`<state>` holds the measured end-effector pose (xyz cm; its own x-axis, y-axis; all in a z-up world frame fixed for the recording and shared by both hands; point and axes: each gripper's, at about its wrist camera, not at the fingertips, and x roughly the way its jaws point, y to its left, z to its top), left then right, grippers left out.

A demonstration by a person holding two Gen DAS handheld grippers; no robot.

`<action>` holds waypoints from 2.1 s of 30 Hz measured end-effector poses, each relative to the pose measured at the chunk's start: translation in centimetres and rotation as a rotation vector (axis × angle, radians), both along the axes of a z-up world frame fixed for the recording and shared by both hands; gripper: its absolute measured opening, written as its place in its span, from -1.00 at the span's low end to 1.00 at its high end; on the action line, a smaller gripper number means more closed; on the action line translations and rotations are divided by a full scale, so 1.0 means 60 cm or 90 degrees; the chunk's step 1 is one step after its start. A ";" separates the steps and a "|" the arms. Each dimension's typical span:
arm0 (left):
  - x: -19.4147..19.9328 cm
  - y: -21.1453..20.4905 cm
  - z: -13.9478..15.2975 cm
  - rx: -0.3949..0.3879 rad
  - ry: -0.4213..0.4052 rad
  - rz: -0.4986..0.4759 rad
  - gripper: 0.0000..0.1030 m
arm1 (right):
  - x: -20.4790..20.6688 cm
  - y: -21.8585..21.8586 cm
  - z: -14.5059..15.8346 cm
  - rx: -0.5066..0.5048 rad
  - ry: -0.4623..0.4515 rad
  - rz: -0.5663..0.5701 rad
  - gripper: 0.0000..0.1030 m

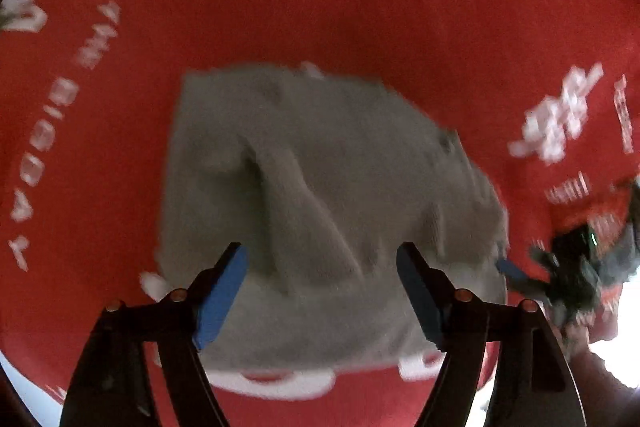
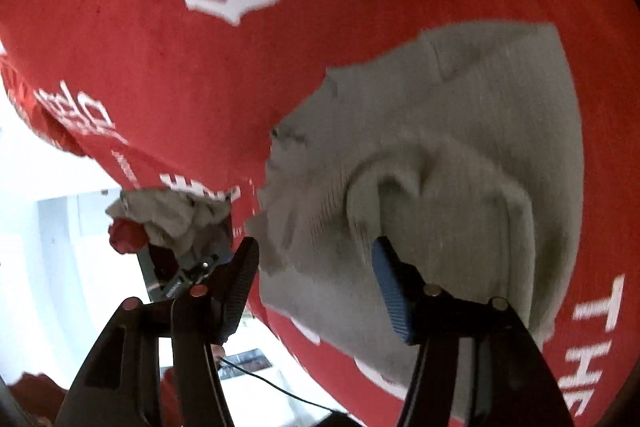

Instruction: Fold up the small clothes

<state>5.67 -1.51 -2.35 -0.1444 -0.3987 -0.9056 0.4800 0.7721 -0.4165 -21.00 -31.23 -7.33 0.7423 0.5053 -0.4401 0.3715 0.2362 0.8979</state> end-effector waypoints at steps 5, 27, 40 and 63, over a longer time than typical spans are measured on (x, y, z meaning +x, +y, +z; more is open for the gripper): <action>-0.040 -0.064 -0.059 0.011 0.037 -0.048 0.50 | 0.030 0.011 -0.040 0.048 -0.002 -0.008 0.23; -0.001 -0.123 -0.068 0.170 -0.190 -0.030 0.50 | 0.114 0.059 0.074 -0.536 0.149 0.177 0.13; 0.010 -0.021 -0.044 0.201 -0.170 -0.005 0.50 | -0.030 -0.119 0.054 -0.355 0.266 -0.134 -0.38; -0.036 0.105 -0.059 0.070 -0.028 -0.130 -0.31 | -0.097 0.266 -0.042 0.001 0.127 -0.101 0.08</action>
